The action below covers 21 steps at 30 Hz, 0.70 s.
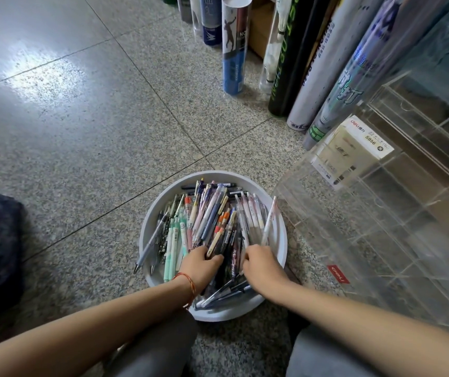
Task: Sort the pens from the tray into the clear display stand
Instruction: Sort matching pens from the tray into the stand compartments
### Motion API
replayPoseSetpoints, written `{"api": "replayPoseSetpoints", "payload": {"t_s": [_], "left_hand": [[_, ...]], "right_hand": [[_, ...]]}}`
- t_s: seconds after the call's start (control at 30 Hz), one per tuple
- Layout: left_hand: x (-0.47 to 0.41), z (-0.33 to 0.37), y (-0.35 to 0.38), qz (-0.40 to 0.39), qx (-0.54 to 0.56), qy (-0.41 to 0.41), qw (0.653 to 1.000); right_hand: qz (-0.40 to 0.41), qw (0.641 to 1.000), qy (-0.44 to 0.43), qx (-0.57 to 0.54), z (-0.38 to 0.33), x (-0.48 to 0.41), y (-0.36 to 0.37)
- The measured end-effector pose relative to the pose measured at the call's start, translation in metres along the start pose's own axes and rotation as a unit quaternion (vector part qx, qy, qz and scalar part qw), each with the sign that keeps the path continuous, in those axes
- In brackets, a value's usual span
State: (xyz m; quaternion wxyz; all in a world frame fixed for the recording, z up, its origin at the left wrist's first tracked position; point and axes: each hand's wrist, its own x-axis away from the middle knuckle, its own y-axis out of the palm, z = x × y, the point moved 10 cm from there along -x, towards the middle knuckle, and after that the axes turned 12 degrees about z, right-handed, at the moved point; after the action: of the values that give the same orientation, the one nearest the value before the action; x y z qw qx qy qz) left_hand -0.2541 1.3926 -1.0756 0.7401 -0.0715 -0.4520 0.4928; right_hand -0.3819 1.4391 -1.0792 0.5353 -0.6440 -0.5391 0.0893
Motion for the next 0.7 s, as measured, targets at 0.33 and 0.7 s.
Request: {"api": "replayPoseSetpoints", "payload": {"t_s": [0.33,0.7], "left_hand": [[0.000,0.000,0.009,0.012,-0.053,0.000,0.999],[0.001,0.024,0.004,0.060,-0.115,0.048,0.990]], "right_hand": [[0.002,0.999,0.015,0.034,-0.009,0.003,0.001],[-0.065,0.996,0.030,-0.053,0.011,0.015,0.002]]}}
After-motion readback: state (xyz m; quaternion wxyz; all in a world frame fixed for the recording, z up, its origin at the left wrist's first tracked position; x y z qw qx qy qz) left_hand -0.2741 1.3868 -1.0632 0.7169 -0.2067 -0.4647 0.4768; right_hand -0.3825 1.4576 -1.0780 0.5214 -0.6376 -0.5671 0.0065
